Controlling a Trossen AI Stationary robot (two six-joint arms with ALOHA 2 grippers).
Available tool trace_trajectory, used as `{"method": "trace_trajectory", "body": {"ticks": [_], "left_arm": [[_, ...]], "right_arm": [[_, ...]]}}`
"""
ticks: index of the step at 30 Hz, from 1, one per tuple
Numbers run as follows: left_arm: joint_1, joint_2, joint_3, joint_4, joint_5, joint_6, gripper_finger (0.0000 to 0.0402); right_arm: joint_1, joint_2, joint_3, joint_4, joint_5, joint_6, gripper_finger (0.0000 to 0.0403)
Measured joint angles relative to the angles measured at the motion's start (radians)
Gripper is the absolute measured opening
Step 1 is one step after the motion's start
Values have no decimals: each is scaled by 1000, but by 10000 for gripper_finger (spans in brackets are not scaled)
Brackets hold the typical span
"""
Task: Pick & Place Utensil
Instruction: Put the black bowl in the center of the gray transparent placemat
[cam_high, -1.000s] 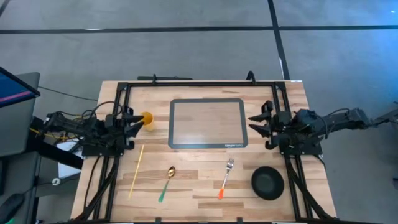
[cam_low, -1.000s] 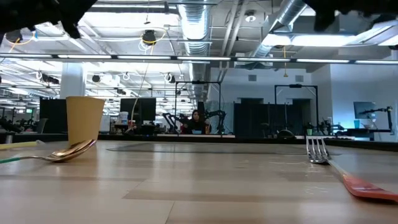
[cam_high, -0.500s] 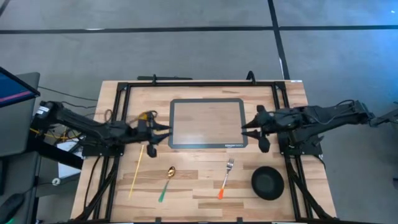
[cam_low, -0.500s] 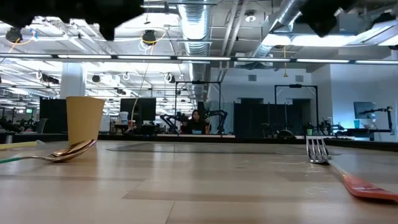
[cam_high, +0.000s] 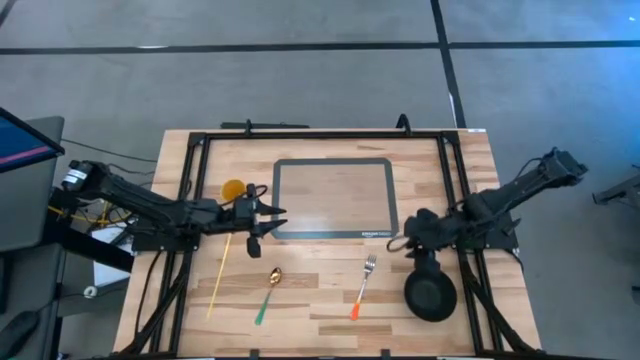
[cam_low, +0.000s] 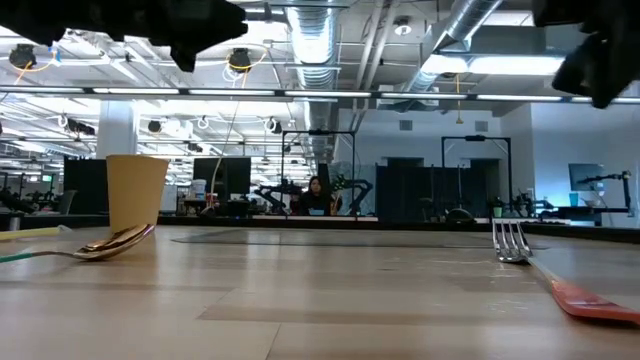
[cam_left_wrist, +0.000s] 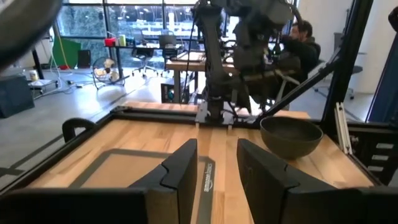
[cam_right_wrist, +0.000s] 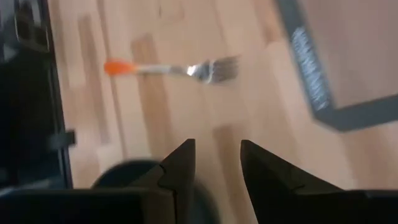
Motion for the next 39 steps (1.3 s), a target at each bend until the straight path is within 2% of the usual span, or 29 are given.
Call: {"method": "trace_trajectory", "body": {"ticks": [9,14,22,25,30,35,39], "left_arm": [[0,-45,0,0,0,0,115],[0,-45,0,3,0,0,115],[0,-45,0,7,0,2,115],[0,-45,0,8,0,2,115],[0,-45,0,12,0,3,115],[0,-45,0,15,0,3,115],[0,-45,0,18,0,3,115]], "right_arm": [[125,158,0,-73,-31,96,122],[144,228,0,-74,-91,110,122],[143,332,0,-126,-101,109,121],[143,357,0,-123,-140,80,100],[119,362,0,-123,-210,81,15],[79,335,43,-127,-215,134,15],[43,318,130,-123,-135,60,5]]}}
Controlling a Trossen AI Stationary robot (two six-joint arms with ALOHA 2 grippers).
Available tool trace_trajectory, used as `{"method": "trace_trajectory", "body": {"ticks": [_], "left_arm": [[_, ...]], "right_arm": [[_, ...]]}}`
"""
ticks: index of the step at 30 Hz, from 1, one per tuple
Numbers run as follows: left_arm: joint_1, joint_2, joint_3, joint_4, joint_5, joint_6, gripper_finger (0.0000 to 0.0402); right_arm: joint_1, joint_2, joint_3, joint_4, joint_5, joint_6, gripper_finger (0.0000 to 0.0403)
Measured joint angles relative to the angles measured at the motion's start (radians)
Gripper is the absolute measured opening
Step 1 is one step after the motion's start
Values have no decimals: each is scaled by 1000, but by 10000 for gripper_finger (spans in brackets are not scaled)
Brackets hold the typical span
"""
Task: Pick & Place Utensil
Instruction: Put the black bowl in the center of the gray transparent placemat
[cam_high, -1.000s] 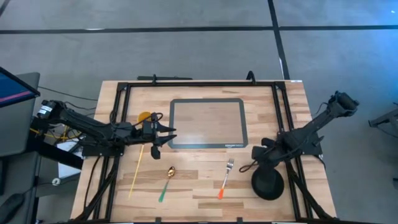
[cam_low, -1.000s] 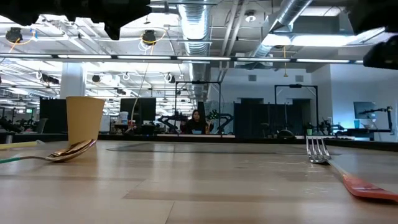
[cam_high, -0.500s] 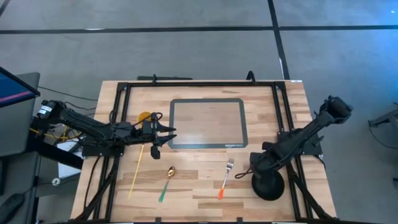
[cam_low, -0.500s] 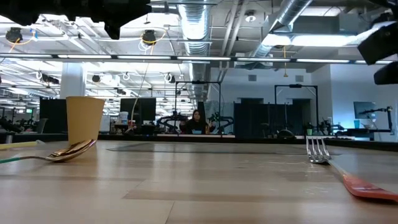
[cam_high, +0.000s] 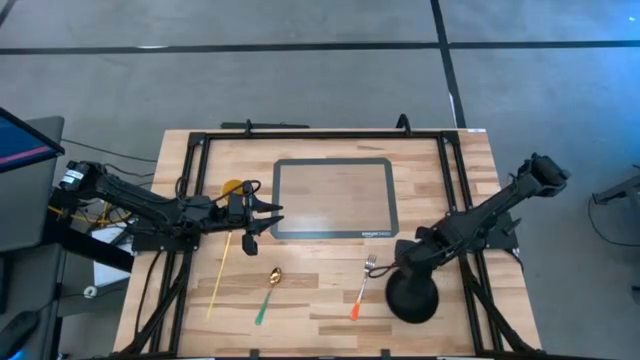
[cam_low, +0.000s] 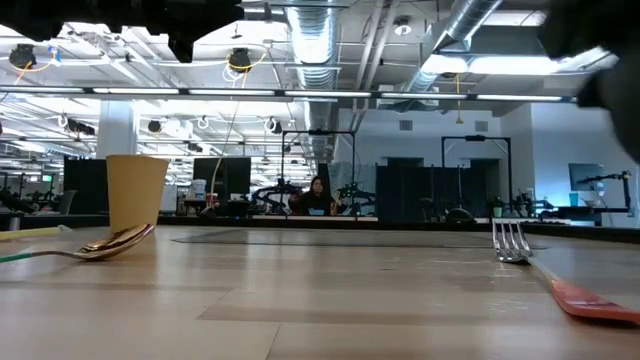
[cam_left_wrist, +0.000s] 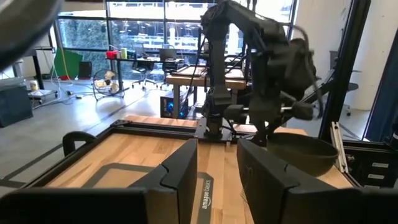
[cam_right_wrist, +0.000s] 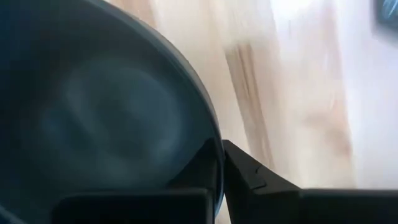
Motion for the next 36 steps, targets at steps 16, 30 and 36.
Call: {"method": "trace_trajectory", "body": {"ticks": [16,30,36], "left_arm": [[0,0,0,4,0,0,115],[0,0,0,4,0,0,115],[0,0,0,4,0,0,115]], "right_arm": [[-241,1,140,151,143,-379,4],[-460,13,141,366,228,-541,7],[-555,77,144,439,263,-412,8]]}}
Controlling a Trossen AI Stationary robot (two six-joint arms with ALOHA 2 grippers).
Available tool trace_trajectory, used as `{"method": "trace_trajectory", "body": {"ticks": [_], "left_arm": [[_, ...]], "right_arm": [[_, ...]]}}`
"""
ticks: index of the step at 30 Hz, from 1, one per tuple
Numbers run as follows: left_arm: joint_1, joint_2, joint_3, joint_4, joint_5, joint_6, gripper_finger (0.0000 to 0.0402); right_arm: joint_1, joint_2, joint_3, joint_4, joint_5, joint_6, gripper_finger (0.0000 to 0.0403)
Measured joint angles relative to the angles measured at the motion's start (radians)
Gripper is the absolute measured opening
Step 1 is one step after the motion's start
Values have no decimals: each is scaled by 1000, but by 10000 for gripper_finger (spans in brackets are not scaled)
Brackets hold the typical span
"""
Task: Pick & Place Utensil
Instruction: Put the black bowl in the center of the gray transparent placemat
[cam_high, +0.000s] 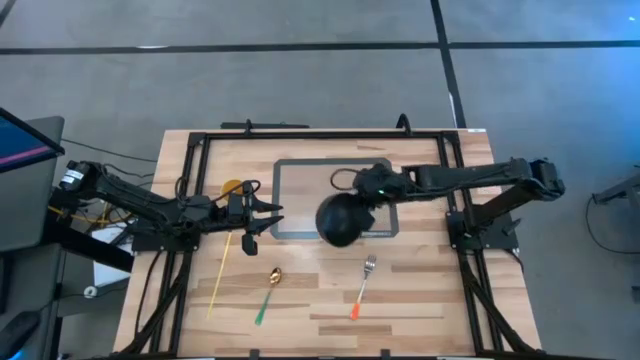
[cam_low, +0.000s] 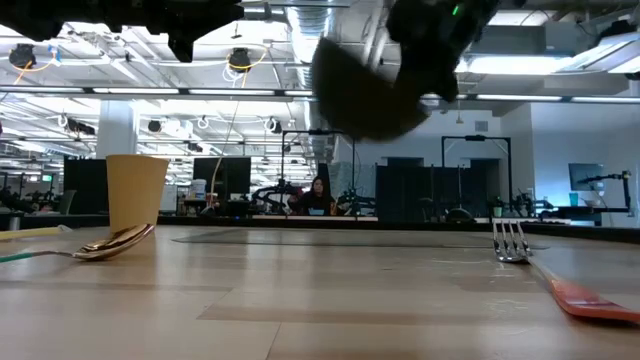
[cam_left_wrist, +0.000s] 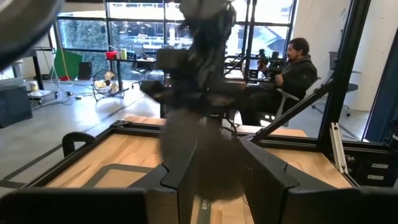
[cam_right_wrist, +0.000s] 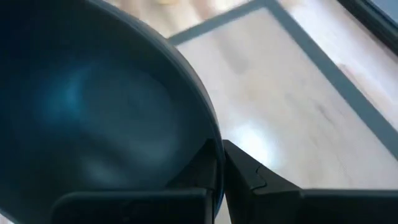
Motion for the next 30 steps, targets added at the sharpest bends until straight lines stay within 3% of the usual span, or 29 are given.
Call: {"method": "trace_trajectory", "body": {"ticks": [13,24,30], "left_arm": [[0,0,0,6,0,0,115],[0,0,0,7,0,0,115],[0,0,0,7,0,0,115]], "right_arm": [[-148,251,-3,37,-74,-11,5],[-206,286,-3,55,-126,-90,11],[-214,303,-3,63,-141,-146,35]]}}
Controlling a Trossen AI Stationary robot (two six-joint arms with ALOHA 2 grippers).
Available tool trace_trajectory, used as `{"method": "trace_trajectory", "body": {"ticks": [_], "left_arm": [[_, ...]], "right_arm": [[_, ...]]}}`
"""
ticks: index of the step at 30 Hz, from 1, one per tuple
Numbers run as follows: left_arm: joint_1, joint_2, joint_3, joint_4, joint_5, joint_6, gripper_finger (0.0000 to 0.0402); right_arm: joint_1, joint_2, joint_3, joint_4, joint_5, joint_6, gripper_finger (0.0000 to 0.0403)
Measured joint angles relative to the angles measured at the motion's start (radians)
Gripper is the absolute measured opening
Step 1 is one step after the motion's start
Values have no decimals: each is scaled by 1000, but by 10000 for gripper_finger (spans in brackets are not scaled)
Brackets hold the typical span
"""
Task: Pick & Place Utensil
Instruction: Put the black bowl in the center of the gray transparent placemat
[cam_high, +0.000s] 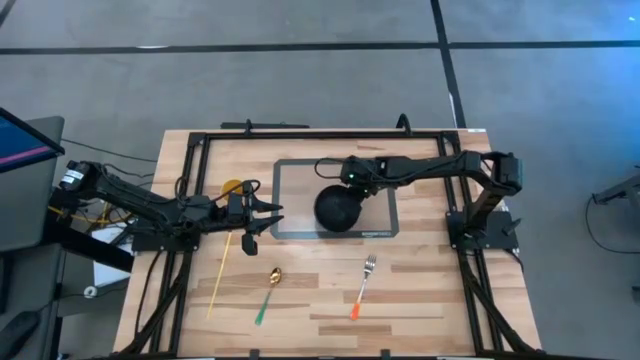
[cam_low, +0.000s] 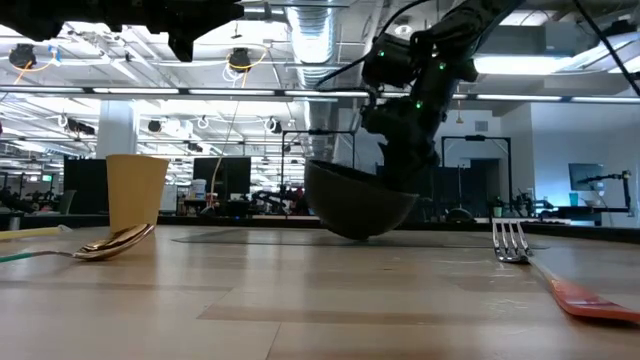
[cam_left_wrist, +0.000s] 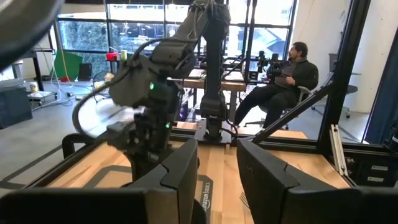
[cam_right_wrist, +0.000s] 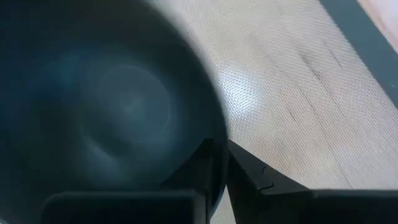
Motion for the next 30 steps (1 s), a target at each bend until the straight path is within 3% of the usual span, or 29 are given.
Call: {"method": "trace_trajectory", "body": {"ticks": [13,23,30], "left_arm": [[0,0,0,0,0,0,115],[0,0,0,0,0,0,115],[0,0,0,0,0,0,115]], "right_arm": [[4,44,0,19,-2,-125,104],[8,38,0,39,-3,-128,147],[17,38,95,-53,-3,-128,161]]}}
